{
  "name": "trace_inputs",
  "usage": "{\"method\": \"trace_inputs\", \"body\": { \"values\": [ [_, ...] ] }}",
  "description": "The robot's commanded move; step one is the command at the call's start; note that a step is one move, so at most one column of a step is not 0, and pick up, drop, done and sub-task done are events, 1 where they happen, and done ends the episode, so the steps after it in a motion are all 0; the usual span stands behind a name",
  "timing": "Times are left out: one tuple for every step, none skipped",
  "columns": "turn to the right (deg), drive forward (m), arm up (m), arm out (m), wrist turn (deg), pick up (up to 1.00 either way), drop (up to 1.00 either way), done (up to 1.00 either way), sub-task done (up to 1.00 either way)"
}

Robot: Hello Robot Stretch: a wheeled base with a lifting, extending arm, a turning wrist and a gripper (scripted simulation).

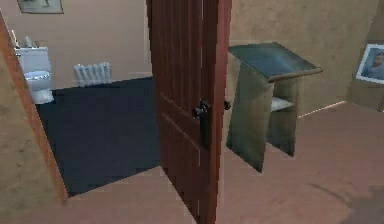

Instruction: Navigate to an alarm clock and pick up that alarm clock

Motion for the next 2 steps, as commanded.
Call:
{"method": "trace_inputs", "body": {
  "values": [
    [45.0, 0.00, 0.00, 0.00, 0.0, 0.00, 0.00, 0.00, 0.00],
    [18.0, 0.00, 0.00, 0.00, 0.0, 0.00, 0.00, 0.00, 0.00]
  ]
}}
